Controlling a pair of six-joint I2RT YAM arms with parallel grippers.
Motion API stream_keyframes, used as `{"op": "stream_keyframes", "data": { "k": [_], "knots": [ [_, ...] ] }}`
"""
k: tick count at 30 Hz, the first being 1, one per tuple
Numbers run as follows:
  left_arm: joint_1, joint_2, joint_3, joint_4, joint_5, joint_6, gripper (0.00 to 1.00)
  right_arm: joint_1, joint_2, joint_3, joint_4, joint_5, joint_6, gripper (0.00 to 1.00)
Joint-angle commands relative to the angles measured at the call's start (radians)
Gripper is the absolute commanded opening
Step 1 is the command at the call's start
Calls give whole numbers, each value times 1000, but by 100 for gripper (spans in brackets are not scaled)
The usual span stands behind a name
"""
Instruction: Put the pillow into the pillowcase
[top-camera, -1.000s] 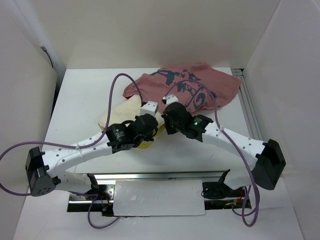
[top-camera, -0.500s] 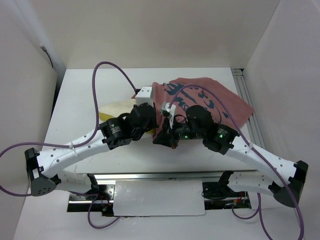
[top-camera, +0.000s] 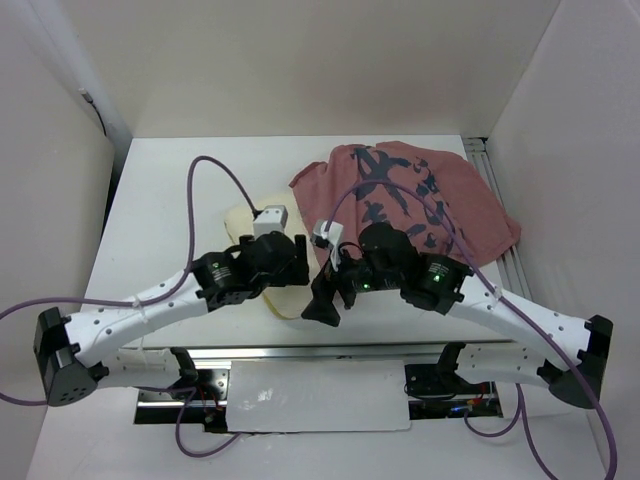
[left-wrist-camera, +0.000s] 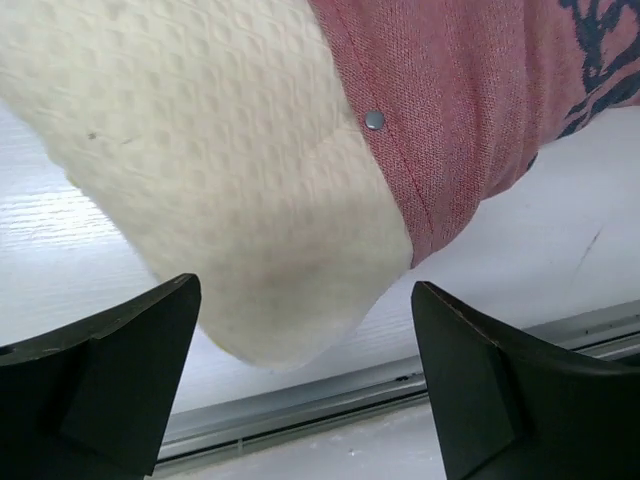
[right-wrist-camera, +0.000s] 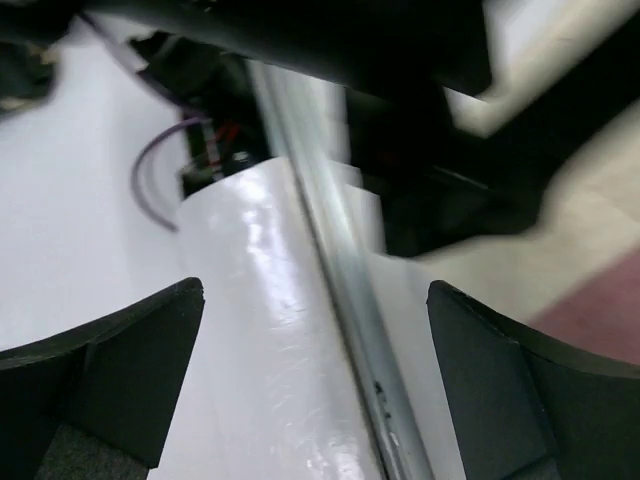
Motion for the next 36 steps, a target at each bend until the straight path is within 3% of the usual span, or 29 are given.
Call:
{"op": "stream_keyframes", "data": {
  "k": [1, 5, 8, 12, 14, 15, 16, 21, 24, 25, 26, 28, 29, 30, 32, 34, 36],
  "knots": [
    [-5, -100, 31, -104, -56, -60, 99, -19, -5, 57, -27, 290, 4, 100],
    [117, -59, 51, -147, -46, -89, 99, -65, 44, 141, 11, 658, 85, 100],
    [301, -11, 40, -110, 72, -69, 99, -136, 188, 228, -28, 784, 115, 98],
    [519, 119, 30, 26, 264, 8, 99, -219, 451, 494, -67, 726, 43, 90],
    [590, 205, 46, 107, 328, 38, 99, -258, 678, 657, -78, 678, -52, 87],
    [590, 206, 46, 108, 329, 39, 99, -259, 680, 717, -78, 677, -52, 87],
    [625, 271, 59, 117, 349, 48, 99, -268, 797, 774, -91, 692, -80, 87],
    [675, 440, 134, 173, 445, 103, 93, -279, 1152, 1215, -266, 768, -120, 71],
    [684, 509, 134, 184, 465, 112, 81, -298, 1304, 1334, -328, 794, -120, 71],
    [684, 521, 134, 184, 479, 112, 77, -299, 1319, 1334, -328, 814, -111, 71],
    [684, 532, 134, 184, 493, 121, 66, -299, 1328, 1316, -314, 834, -111, 71],
    [693, 552, 116, 207, 511, 131, 55, -320, 1329, 1240, -244, 857, -111, 67],
    [693, 552, 115, 216, 527, 131, 55, -320, 1329, 1239, -243, 857, -111, 67],
    [693, 552, 105, 216, 536, 131, 47, -320, 1329, 1239, -243, 857, -99, 66],
    [693, 552, 105, 227, 536, 131, 27, -344, 1339, 1239, -243, 869, -83, 54],
    [693, 561, 95, 227, 536, 140, 2, -354, 1348, 1239, -263, 904, -68, 33],
    [693, 571, 95, 238, 536, 153, 0, -354, 1348, 1239, -263, 936, -68, 22]
  ]
}}
